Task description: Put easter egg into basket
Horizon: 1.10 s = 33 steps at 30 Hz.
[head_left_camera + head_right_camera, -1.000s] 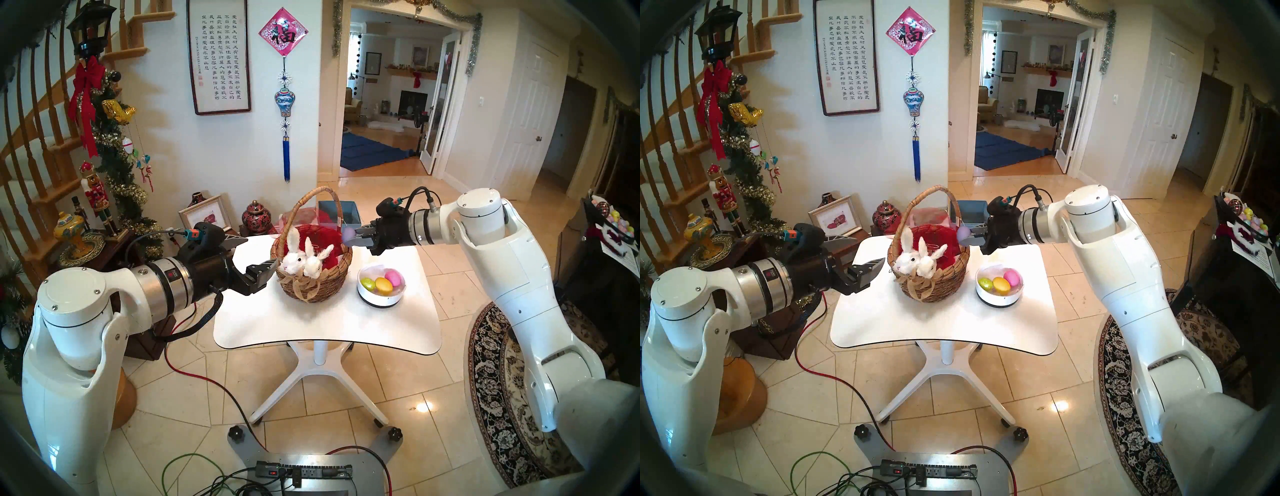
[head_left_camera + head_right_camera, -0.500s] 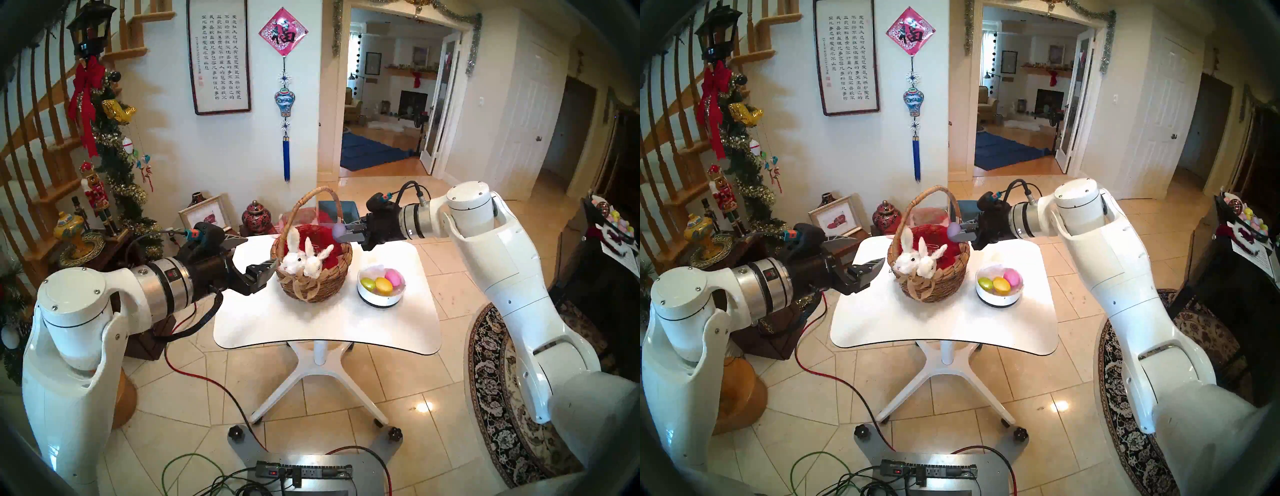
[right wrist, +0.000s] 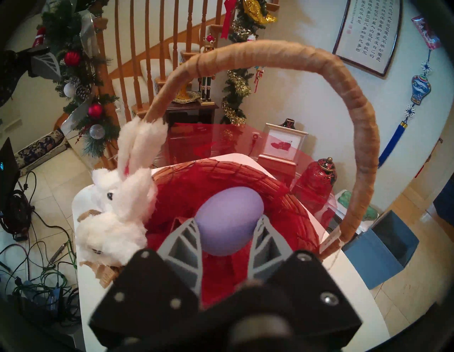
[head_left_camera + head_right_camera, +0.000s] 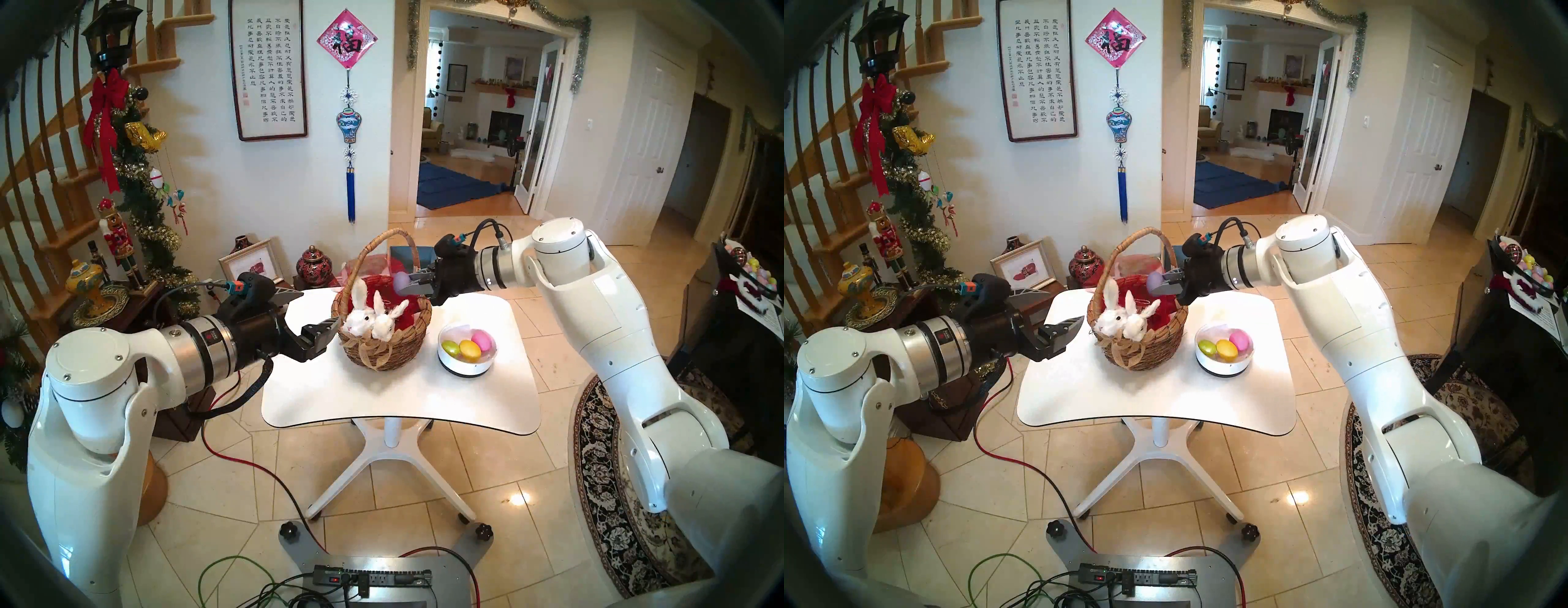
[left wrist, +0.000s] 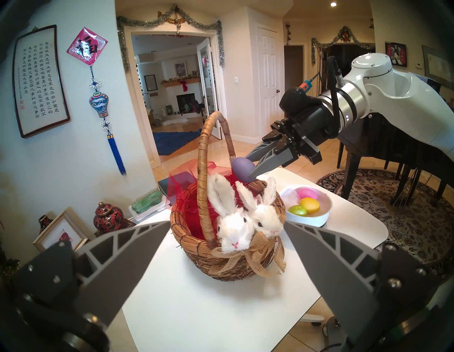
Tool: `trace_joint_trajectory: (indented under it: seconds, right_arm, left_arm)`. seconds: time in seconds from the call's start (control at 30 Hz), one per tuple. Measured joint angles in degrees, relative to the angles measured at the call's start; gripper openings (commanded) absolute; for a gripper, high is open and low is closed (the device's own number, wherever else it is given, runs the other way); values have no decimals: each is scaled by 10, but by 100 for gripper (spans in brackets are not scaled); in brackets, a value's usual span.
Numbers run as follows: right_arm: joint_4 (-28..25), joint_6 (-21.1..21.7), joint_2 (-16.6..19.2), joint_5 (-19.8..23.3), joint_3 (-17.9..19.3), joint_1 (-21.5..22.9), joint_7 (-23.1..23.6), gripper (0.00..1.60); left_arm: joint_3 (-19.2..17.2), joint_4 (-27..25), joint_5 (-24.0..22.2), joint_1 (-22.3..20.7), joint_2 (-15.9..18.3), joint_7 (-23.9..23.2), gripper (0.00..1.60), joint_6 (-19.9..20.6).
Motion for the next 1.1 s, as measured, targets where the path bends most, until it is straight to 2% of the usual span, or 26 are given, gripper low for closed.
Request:
trace_joint_trajectory:
  seconds: [0.2, 0.3, 0.33, 0.37, 0.43, 0.47, 0.5, 0.57, 0.77, 1.1]
  right_arm:
    - [7, -2, -6, -8, -11, 8, 1, 9]
    - [12, -4, -10, -12, -15, 11, 1, 21]
    - [13, -4, -11, -13, -17, 13, 1, 49]
    - [15, -5, -13, -14, -17, 14, 1, 68]
    - [17, -6, -15, -15, -18, 15, 0, 82]
    - [18, -6, -16, -15, -18, 16, 0, 104]
    - [19, -6, -17, -16, -18, 17, 0, 111]
    - [20, -7, -19, -16, -18, 18, 0, 117]
    - [21, -8, -22, -14, -16, 20, 0, 108]
    - [14, -7, -23, -8, -10, 20, 0, 112]
  left_arm:
    - [0, 0, 1, 0, -1, -1, 160, 0]
    - [0, 0, 1, 0, -1, -1, 160, 0]
    - [0, 0, 2, 0, -1, -1, 160, 0]
    - [0, 0, 2, 0, -1, -1, 160, 1]
    - [0, 0, 2, -1, -1, -2, 160, 1]
    - [0, 0, 2, -1, -1, -2, 160, 1]
    - [0, 0, 2, -1, -1, -2, 160, 1]
    - [0, 0, 2, -1, -2, -2, 160, 1]
    - [0, 0, 3, -1, -2, -3, 160, 1]
    - [0, 0, 5, -1, -4, -4, 160, 1]
